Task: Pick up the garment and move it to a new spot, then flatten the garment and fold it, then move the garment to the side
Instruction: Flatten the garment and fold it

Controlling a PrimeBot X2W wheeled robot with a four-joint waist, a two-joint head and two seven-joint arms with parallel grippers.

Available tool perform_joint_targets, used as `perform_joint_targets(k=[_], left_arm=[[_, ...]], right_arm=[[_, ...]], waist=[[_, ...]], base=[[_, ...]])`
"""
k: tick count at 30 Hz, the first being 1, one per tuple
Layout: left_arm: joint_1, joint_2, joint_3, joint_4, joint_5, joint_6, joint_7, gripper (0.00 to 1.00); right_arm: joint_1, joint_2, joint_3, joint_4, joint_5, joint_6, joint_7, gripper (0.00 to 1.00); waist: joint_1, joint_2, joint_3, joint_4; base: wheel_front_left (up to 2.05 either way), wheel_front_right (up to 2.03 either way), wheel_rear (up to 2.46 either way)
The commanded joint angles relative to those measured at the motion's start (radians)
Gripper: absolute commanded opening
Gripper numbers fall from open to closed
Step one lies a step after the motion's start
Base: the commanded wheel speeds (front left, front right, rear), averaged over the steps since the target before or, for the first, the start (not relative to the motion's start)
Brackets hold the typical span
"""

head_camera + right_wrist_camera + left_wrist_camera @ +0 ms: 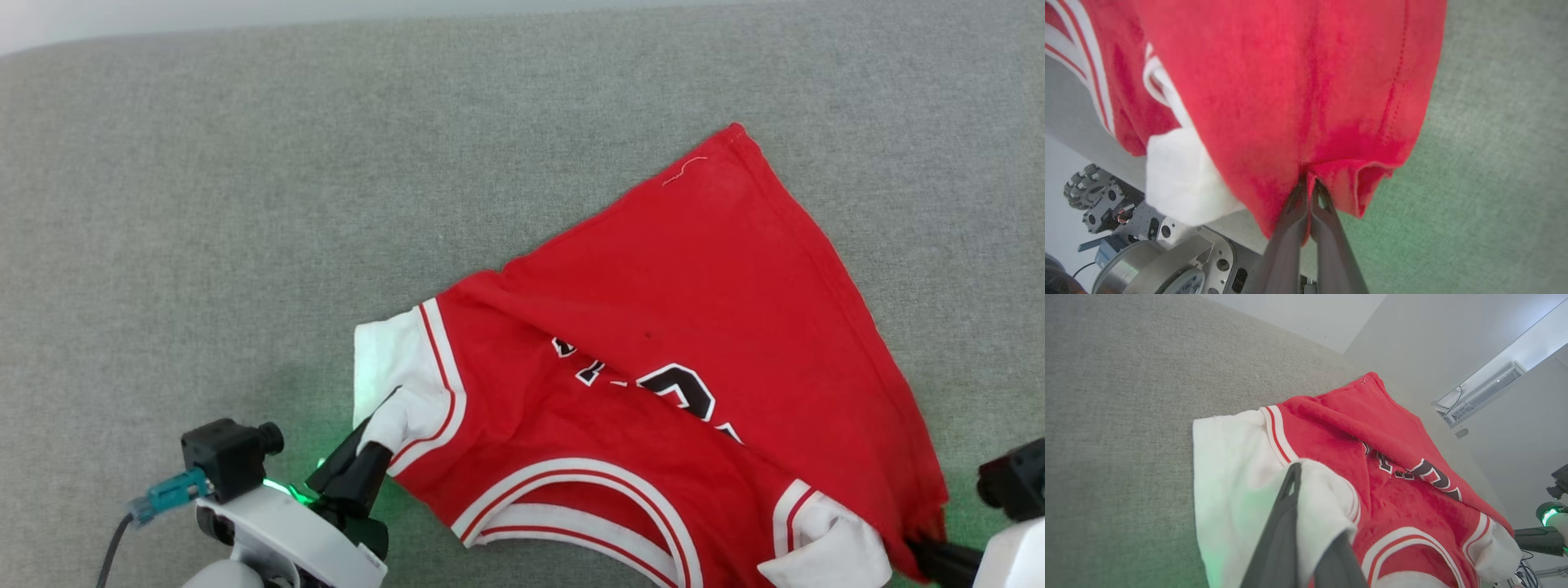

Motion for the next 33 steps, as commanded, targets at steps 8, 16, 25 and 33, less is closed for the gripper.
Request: perform_joint_targets(k=[8,16,25,33], left_arm=[[-0.011,-0.007,-0.010,-0.001,0.016,0.001,0.003,0.00],[-0.025,-0.038,-0.027,-0.018,0.037,-0.002,0.003,0.00],[-0.108,-0.098,-0.064,0.005,0.070,-0.032,0.016,0.00],[-0.180,-0.165,-0.102,0.059,0.092,-0.068,0.014,0.00]], right_arm=[[0.008,0.008,-0.145,-0.065,-0.043,-0.001,0.015,1.00],[-0.161,-0.062,-0.300,-0.147,-0.016,-0.001,0.062,1.00],[-0.646,-0.059,-0.025,0.157,-0.052,-0.001,0.021,1.00],[-0.954,-0.051,0.247,0.468,-0.079,-0.002,0.030,1.00]], waist=[[0.0000,0.0000,-0.005,0.028],[0.0000,0.0000,0.026,0.086],[0.0000,0.0000,0.113,0.181],[0.0000,0.0000,0.175,0.248]], base=[[0.00,0.00,0.00],[0.00,0.00,0.00],[0.00,0.00,0.00],[0.00,0.00,0.00]])
